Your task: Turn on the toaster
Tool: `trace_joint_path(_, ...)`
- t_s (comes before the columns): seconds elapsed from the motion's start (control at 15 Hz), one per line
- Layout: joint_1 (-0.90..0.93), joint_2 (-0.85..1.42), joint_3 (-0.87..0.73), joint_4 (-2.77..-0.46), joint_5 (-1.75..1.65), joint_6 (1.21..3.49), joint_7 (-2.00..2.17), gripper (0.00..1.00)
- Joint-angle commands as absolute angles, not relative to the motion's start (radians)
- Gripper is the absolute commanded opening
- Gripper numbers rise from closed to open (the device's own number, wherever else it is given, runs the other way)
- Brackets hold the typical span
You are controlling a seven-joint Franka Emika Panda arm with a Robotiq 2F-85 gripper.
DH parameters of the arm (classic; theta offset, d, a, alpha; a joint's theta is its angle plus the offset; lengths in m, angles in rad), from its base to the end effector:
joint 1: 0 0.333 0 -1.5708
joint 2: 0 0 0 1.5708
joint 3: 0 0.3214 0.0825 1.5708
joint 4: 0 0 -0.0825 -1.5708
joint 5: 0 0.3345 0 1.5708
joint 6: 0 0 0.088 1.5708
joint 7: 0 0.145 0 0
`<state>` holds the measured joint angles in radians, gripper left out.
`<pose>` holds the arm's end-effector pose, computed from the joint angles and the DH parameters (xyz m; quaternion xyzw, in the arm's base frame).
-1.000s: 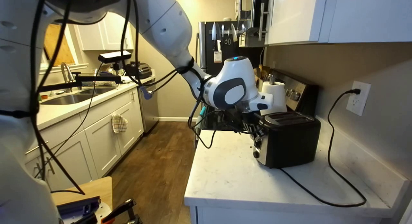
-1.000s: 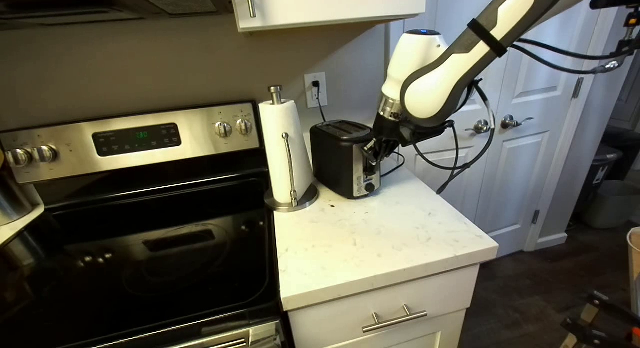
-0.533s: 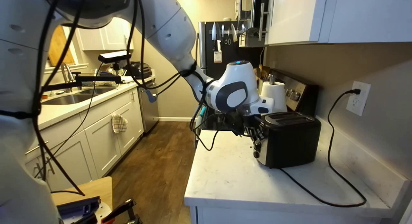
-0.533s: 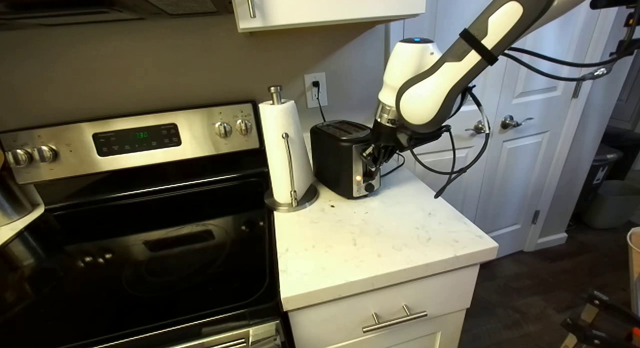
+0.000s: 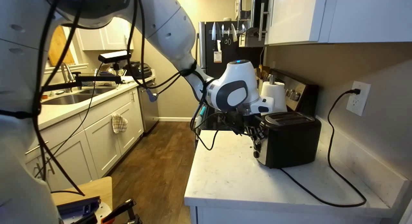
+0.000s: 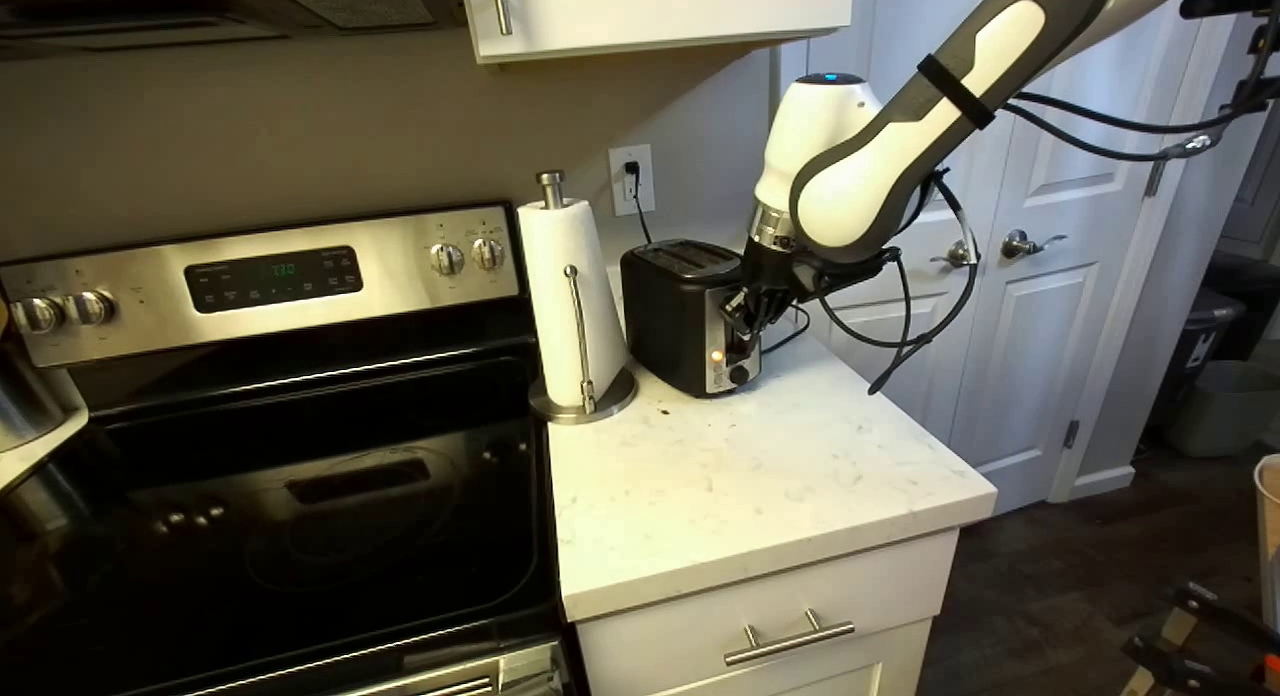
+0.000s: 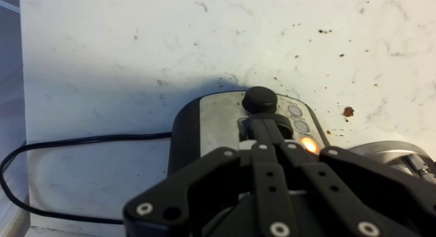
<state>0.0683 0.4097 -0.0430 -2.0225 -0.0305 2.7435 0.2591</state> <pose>0.6121 0.0176 0.2840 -0.9828 0.0993 -0.1558 0.0059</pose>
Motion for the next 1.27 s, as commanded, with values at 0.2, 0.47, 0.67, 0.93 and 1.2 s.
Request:
trace_joint_path(0.2,0.13,0.312,-0.094,-2.169,-0.073,2.818,0.292,0.0)
trace_joint_path(0.47,0.174,0.244,-0.121,-2.279,-0.107,2.87,0.335,0.0)
trace_joint_path(0.67,0.205,0.19,-0.143,-2.356,-0.162,2.889,0.39,0.0)
trace_joint_path(0.93,0.209,0.115,-0.139,-2.445,-0.219,2.87,0.443,0.0)
trace_joint_path(1.2,0.185,0.069,-0.118,-2.488,-0.242,2.86,0.462,0.0)
